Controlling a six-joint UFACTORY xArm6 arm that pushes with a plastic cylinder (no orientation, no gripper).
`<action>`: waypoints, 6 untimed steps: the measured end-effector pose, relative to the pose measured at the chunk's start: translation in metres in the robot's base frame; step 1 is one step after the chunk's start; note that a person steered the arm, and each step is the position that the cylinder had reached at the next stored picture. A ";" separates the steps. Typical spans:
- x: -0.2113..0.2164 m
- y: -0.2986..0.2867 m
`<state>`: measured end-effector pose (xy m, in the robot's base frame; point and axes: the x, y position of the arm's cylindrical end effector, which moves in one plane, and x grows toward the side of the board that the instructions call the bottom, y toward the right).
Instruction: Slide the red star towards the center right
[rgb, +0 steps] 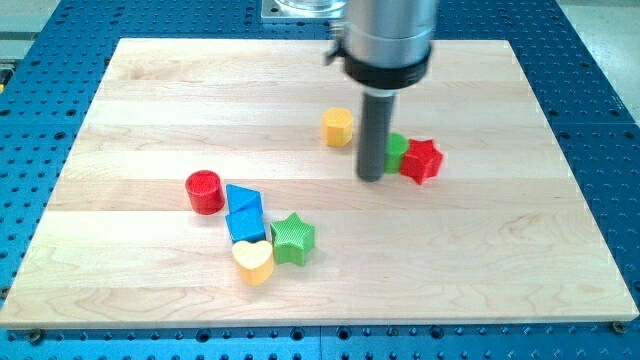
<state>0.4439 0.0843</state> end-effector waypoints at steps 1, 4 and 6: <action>-0.003 0.013; 0.002 0.062; -0.013 -0.015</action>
